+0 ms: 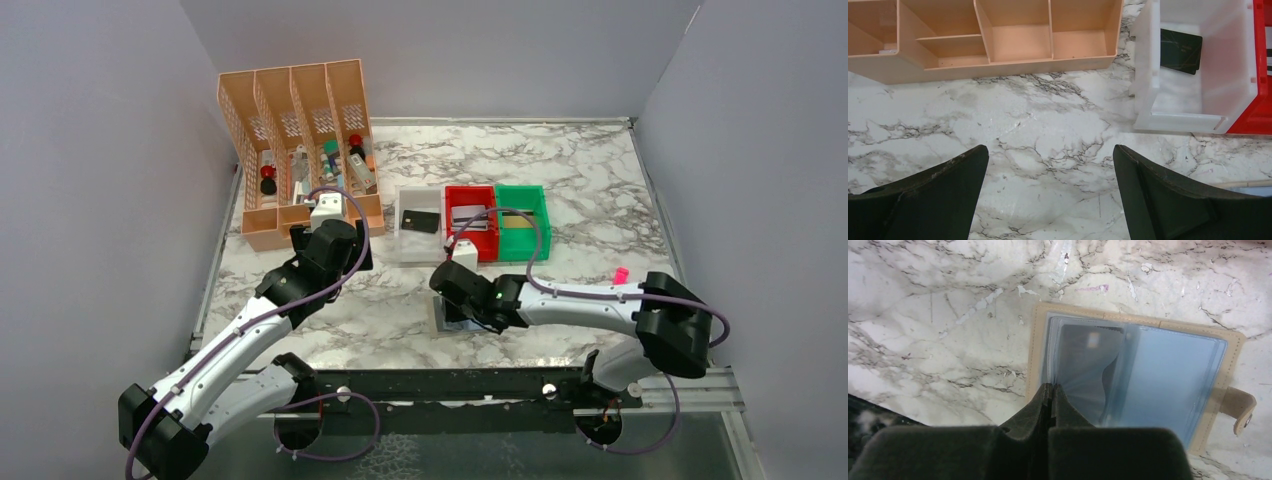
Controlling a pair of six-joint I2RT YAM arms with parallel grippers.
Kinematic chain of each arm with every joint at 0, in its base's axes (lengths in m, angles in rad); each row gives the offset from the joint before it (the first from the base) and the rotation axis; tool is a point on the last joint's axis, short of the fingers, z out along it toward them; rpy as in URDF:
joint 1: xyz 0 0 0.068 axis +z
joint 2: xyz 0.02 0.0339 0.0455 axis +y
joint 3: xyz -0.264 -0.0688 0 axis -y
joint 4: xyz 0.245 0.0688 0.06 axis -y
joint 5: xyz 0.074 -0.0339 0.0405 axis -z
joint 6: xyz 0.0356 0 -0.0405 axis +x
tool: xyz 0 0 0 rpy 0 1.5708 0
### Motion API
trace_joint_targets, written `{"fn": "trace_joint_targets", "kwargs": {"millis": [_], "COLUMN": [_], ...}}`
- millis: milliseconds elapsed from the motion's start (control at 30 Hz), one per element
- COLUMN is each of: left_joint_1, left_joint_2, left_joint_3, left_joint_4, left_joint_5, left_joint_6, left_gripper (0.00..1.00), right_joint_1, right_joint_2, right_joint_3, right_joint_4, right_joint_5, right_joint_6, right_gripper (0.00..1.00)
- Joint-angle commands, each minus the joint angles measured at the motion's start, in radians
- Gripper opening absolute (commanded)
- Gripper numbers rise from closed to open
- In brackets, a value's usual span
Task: Take the credit cards out of the card holder
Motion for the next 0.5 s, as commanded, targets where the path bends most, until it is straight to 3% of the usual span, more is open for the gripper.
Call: {"fn": "trace_joint_targets", "kwargs": {"millis": [0, 267, 467], "left_joint_1": [0.004, 0.004, 0.004], "left_joint_2": [0.001, 0.002, 0.005], "left_joint_3": [-0.007, -0.008, -0.043], "left_joint_4": [0.003, 0.004, 0.062], "left_joint_5": [0.021, 0.045, 0.139], "left_joint_6": [-0.004, -0.024, -0.088], "left_gripper": [0.99, 0.99, 0.99], "right_joint_1": [-0.031, -0.082, -0.130], "right_joint_2": [-0.056, -0.118, -0.161], "right_joint_3": [-0.050, -0.117, -0.164], "right_joint_4": [0.094, 0.198, 0.281], "right_joint_5": [-0.082, -0.223, -0.349], "right_joint_6": [-0.017, -0.035, -0.046], "right_gripper": [0.01, 0.01, 0.01]}}
